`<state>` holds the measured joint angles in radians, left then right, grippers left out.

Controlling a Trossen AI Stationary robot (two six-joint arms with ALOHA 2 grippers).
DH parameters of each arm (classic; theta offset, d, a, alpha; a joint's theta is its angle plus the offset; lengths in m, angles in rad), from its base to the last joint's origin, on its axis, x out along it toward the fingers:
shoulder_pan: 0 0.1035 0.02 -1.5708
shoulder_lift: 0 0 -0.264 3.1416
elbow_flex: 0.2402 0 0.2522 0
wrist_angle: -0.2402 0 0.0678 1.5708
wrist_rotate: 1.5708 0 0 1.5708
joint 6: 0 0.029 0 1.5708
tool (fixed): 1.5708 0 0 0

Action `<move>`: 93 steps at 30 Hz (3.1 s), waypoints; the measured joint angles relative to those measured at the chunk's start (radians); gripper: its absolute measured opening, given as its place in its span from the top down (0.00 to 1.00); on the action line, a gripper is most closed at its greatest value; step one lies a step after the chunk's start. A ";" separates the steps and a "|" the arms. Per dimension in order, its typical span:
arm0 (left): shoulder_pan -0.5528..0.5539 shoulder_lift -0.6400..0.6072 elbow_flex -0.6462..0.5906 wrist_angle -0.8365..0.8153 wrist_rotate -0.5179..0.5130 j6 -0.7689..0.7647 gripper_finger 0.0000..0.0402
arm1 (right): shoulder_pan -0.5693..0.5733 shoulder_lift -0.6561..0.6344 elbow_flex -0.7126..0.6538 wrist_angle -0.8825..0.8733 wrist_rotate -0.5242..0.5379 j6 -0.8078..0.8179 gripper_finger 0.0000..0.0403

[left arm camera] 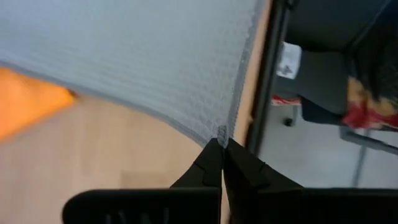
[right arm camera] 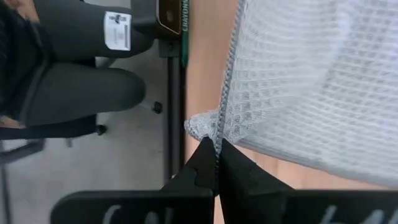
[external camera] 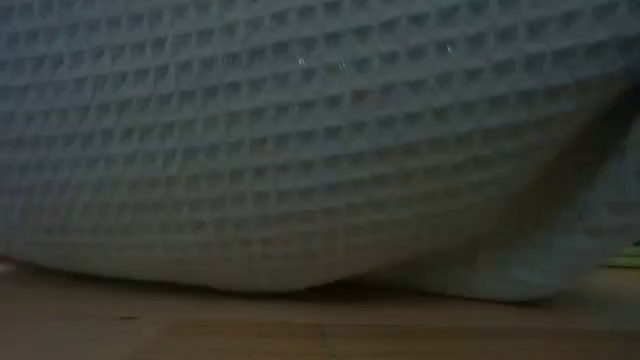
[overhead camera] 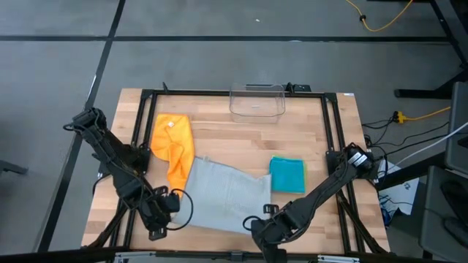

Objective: Fold microfiber towels
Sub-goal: Fold the gray microfiber towel

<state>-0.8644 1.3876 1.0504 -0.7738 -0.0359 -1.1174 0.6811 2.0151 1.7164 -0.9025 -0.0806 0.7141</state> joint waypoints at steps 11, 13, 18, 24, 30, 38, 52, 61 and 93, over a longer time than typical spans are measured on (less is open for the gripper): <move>0.156 0.000 0.000 -0.158 -0.200 0.183 1.00 | -0.091 0.000 0.000 -0.298 0.218 0.066 0.99; 0.194 0.000 0.000 -0.185 -0.247 0.224 1.00 | -0.113 0.000 0.000 -0.324 0.245 0.061 0.99; 0.289 0.000 0.000 -0.207 -0.335 0.347 1.00 | -0.168 0.000 0.000 -0.383 0.335 0.040 0.99; 0.400 0.000 0.000 -0.207 -0.368 0.507 1.00 | -0.225 -0.001 -0.003 -0.479 0.375 0.032 0.99; 0.501 0.000 0.000 -0.208 -0.375 0.553 1.00 | -0.257 -0.002 -0.060 -0.465 0.379 -0.066 0.97; 0.593 -0.001 0.000 -0.230 -0.372 0.556 0.88 | -0.294 -0.002 -0.150 -0.460 0.378 -0.125 0.79; 0.645 -0.001 0.000 -0.237 -0.374 0.549 0.66 | -0.306 -0.002 -0.110 -0.669 0.451 -0.239 0.61; 0.585 -0.001 0.000 -0.243 -0.190 0.517 0.67 | -0.281 -0.048 -0.079 -0.666 0.363 -0.107 0.60; 0.327 -0.001 0.100 -0.547 -0.484 0.191 0.67 | -0.208 0.005 -0.086 0.466 0.518 -0.358 0.60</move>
<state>-0.5373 1.3870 1.1501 -1.3211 -0.5199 -0.9259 0.4726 2.0199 1.6306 -0.4362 0.4373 0.3565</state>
